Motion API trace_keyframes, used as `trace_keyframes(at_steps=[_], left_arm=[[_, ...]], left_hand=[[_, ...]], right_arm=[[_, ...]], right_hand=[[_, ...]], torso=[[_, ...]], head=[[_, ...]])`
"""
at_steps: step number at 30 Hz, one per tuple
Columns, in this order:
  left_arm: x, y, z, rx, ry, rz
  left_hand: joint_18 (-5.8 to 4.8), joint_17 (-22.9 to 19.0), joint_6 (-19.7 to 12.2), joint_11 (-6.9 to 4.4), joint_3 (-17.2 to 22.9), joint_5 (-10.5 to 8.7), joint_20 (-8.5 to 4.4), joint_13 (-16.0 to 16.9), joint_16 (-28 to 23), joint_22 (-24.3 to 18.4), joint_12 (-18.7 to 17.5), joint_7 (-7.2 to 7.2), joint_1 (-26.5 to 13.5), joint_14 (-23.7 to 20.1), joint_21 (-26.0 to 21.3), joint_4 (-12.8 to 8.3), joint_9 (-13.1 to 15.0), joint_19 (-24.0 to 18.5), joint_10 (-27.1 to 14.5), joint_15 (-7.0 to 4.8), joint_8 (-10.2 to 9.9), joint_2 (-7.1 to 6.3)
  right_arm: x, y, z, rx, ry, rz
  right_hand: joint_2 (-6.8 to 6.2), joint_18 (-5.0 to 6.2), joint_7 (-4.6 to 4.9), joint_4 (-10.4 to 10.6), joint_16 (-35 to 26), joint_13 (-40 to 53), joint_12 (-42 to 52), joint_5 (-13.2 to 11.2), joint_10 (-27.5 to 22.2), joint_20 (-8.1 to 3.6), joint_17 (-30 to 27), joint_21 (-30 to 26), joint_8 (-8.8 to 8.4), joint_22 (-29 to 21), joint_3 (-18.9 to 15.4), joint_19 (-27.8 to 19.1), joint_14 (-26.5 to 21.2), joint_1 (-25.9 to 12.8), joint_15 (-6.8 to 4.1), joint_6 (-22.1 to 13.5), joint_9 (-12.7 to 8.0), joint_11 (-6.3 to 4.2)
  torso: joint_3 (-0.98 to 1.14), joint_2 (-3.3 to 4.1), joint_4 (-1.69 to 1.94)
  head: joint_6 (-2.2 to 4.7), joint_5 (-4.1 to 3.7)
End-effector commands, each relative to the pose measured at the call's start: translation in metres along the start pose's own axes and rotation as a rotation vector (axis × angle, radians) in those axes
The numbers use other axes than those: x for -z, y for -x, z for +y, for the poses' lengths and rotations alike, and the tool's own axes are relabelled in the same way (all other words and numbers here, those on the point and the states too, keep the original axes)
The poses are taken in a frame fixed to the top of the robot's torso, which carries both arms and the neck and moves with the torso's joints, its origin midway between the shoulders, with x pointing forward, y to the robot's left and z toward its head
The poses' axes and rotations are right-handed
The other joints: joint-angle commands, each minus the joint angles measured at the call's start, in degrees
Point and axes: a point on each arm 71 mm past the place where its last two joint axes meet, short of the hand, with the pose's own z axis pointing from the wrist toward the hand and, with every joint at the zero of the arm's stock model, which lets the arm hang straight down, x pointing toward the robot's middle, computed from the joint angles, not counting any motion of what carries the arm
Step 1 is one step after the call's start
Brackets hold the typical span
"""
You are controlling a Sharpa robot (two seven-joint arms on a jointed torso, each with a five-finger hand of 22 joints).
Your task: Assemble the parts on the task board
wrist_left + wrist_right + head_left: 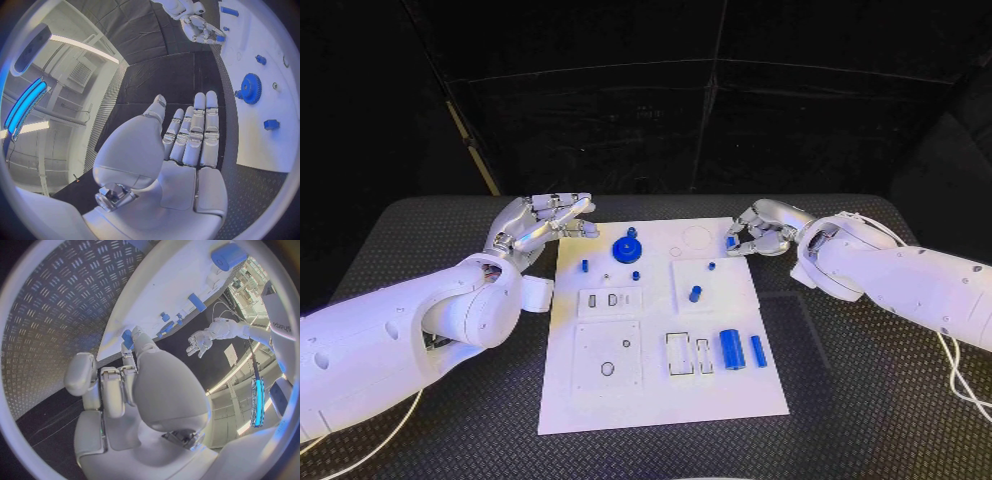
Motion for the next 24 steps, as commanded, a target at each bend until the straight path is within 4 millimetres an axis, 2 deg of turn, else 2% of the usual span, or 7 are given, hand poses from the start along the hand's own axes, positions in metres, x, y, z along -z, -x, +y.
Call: trace_keyframes(at_steps=[1, 5, 9, 13, 18, 20, 24], left_arm=[[0.0, -0.001, -0.001, 0.002, -0.008, 0.011], [0.0, 0.0, -0.001, 0.001, -0.007, 0.01], [0.0, 0.001, -0.001, 0.0, -0.007, 0.008], [-0.002, 0.002, 0.0, -0.002, -0.005, 0.005], [-0.004, 0.002, 0.002, -0.003, -0.003, 0.001], [-0.005, 0.002, 0.003, -0.003, -0.003, 0.0], [-0.006, 0.002, 0.003, -0.002, -0.002, 0.001]], left_hand=[[0.16, 0.1, 0.3, -0.05, -0.1, 0.22, 0.01, -0.1, -0.2, -0.1, -0.3, 0.12, 0.3, -0.1, -0.2, -0.3, -0.1, -0.3, -0.3, 0.26, -0.2, 0.42], [0.16, 0.1, 0.3, -0.05, -0.1, 0.22, 0.01, -0.1, -0.2, -0.1, -0.3, 0.12, 0.3, -0.1, -0.2, -0.3, -0.1, -0.3, -0.3, 0.26, -0.2, 0.42], [0.16, 0.1, 0.3, -0.05, -0.1, 0.22, 0.01, -0.1, -0.2, -0.1, -0.3, 0.12, 0.3, -0.1, -0.2, -0.3, -0.1, -0.3, -0.3, 0.26, -0.2, 0.42], [0.17, 0.1, 0.3, -0.05, -0.1, 0.22, 0.01, -0.1, -0.2, -0.1, -0.3, 0.13, 0.3, -0.1, -0.2, -0.3, -0.1, -0.3, -0.3, 0.26, -0.2, 0.44], [0.17, 0.1, 0.3, -0.05, -0.1, 0.22, 0.02, -0.1, -0.3, -0.1, -0.3, 0.16, 0.3, -0.1, -0.2, -0.4, -0.1, -0.3, -0.3, 0.27, -0.3, 0.45], [0.17, 0.1, 0.3, -0.05, -0.1, 0.22, 0.02, -0.1, -0.3, -0.1, -0.3, 0.16, 0.3, -0.1, -0.2, -0.4, -0.1, -0.3, -0.3, 0.27, -0.3, 0.45], [0.17, 0.1, 0.3, -0.05, -0.1, 0.22, 0.02, -0.1, -0.3, -0.1, -0.3, 0.16, 0.3, -0.1, -0.2, -0.4, -0.1, -0.3, -0.3, 0.27, -0.3, 0.45]], right_arm=[[0.0, 0.006, 0.006, -0.011, 0.032, -0.086], [0.003, 0.008, 0.012, -0.014, 0.033, -0.123], [0.006, 0.006, 0.03, -0.015, 0.039, -0.128], [0.004, -0.004, 0.061, -0.015, 0.07, -0.113], [-0.003, -0.025, 0.116, -0.019, 0.144, -0.071], [-0.008, -0.034, 0.135, -0.023, 0.166, -0.054], [-0.012, -0.053, 0.162, -0.019, 0.194, -0.02]], right_hand=[[1.69, -0.31, -2.21, -0.1, 0.4, 7.5, 0.1, 0.2, 1.1, -0.61, 14.0, 0.3, 1.44, 0.1, 0.6, 0.1, 5.7, 0.5, -0.55, 2.7, 1.1, -0.45], [1.71, -0.32, -2.17, -0.3, 0.4, 7.4, 0.0, 0.6, 1.1, -0.75, 14.1, 0.3, 1.41, 0.0, 0.9, 0.0, 5.7, 0.4, -0.63, 2.4, 1.0, -0.48], [1.73, -0.33, -1.93, -0.4, 0.4, 7.1, -0.2, 0.7, 0.9, -0.81, 14.1, 0.3, 1.16, 0.0, 1.3, 0.0, 5.8, 0.3, -0.58, 1.8, 0.9, -0.34], [1.82, -0.36, -1.43, -1.0, 0.4, 6.1, -1.2, 0.7, 0.1, -0.69, 14.1, 0.2, 0.65, 0.0, 2.2, 0.0, 5.7, 0.4, -0.32, 0.7, 0.6, 0.05], [2.05, -0.34, -1.05, -1.1, 0.4, 5.2, -2.1, 0.6, -0.6, -0.47, 14.2, 0.1, 0.25, -0.2, 3.0, -0.1, 5.8, 0.0, -0.04, 0.0, 0.4, 0.37], [2.08, -0.35, -0.99, -1.1, 0.4, 5.1, -2.2, 0.6, -0.7, -0.42, 14.1, 0.1, 0.18, -0.2, 3.1, -0.1, 5.7, -0.2, 0.01, -0.1, 0.4, 0.43], [2.13, -0.34, -0.94, -1.0, 0.4, 4.8, -2.5, 0.6, -0.9, -0.36, 14.1, 0.1, 0.1, -0.2, 3.3, -0.1, 5.7, -0.4, 0.07, -0.2, 0.3, 0.49]], torso=[[0.07, -0.03, -0.07], [-0.04, -0.21, -0.05], [-0.16, -0.44, -0.09], [-0.23, -0.95, -0.09], [-0.34, -1.47, 0.21], [-0.42, -1.67, 0.31], [-0.56, -1.91, 0.4]], head=[[0.02, 0.19], [0.08, 0.29], [0.22, 0.44], [-0.07, 0.69], [-0.38, 0.99], [-0.75, 1.25], [-1.1, 1.59]])
